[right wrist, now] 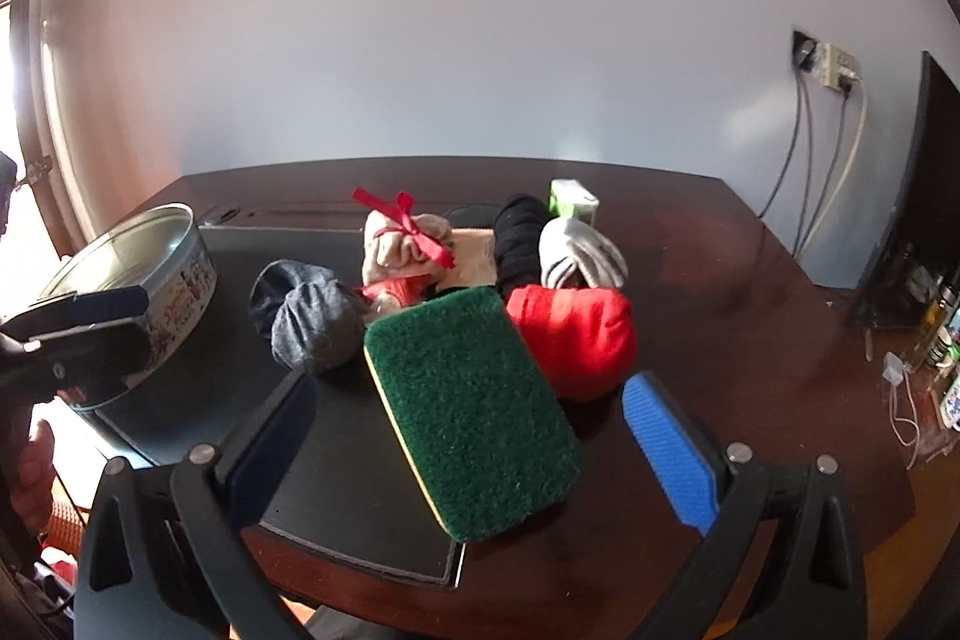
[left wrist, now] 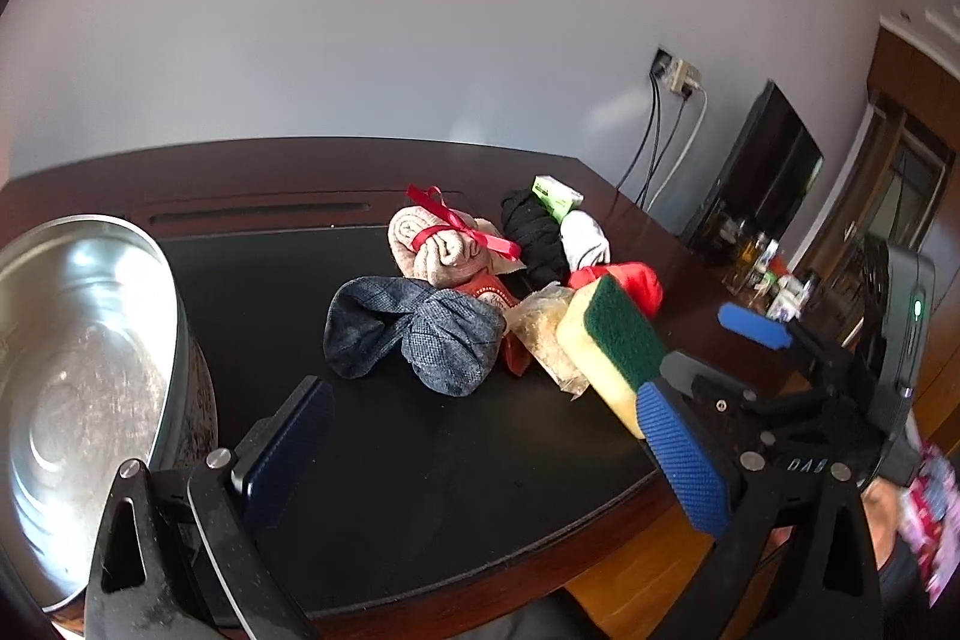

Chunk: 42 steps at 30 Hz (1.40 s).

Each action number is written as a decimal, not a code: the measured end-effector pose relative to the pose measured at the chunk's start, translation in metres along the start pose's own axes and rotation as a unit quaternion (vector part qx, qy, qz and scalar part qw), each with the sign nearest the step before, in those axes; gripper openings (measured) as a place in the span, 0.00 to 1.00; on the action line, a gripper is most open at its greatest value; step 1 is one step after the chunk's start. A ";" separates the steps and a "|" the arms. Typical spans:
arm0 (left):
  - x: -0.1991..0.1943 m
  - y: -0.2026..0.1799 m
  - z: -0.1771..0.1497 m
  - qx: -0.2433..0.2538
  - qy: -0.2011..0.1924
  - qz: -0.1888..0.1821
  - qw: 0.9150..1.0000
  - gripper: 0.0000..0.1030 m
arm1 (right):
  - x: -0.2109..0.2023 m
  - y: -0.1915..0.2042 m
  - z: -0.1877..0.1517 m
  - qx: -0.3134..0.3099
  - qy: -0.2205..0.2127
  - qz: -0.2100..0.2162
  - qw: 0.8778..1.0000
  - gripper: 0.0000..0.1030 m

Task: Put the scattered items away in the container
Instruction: 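Grasp the green-and-yellow sponge with the right tool while the left tool approaches the grey sock, then grasp the grey knit sock with the left tool and lift it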

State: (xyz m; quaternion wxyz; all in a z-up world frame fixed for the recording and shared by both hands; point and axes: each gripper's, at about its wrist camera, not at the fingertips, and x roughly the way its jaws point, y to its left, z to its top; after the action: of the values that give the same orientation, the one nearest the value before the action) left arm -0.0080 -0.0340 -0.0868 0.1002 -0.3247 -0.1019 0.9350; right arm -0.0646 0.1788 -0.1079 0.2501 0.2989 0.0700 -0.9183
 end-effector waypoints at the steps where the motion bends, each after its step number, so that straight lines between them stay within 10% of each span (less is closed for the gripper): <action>1: 0.002 0.000 0.000 0.003 0.004 -0.001 1.000 0.99 | 0.003 -0.001 0.000 -0.002 0.005 0.010 1.000 1.00; 11: 0.019 0.013 -0.004 -0.003 0.030 0.001 1.000 0.99 | 0.043 0.009 -0.003 -0.037 0.064 0.008 0.997 0.98; 17: 0.023 0.019 -0.007 -0.004 0.039 0.008 0.999 0.99 | 0.058 -0.006 -0.003 -0.008 0.089 -0.006 0.996 0.66; 25: 0.027 0.020 -0.007 -0.005 0.044 0.020 0.999 0.99 | 0.042 -0.016 -0.006 0.024 0.059 0.038 0.997 0.56; 29: 0.032 0.019 -0.005 -0.005 0.042 0.027 0.999 0.99 | 0.032 -0.025 -0.006 0.049 0.037 0.049 0.997 0.34; 42: 0.085 0.009 0.010 0.038 0.079 0.085 0.993 0.99 | 0.016 -0.043 -0.012 0.094 0.007 0.080 0.992 0.33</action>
State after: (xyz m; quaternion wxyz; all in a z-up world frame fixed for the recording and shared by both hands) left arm -0.0809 -0.0221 -0.1315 0.0402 -0.4007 -0.0303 0.9148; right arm -0.0916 0.2124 -0.1277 0.2929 0.3320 -0.0391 -0.8958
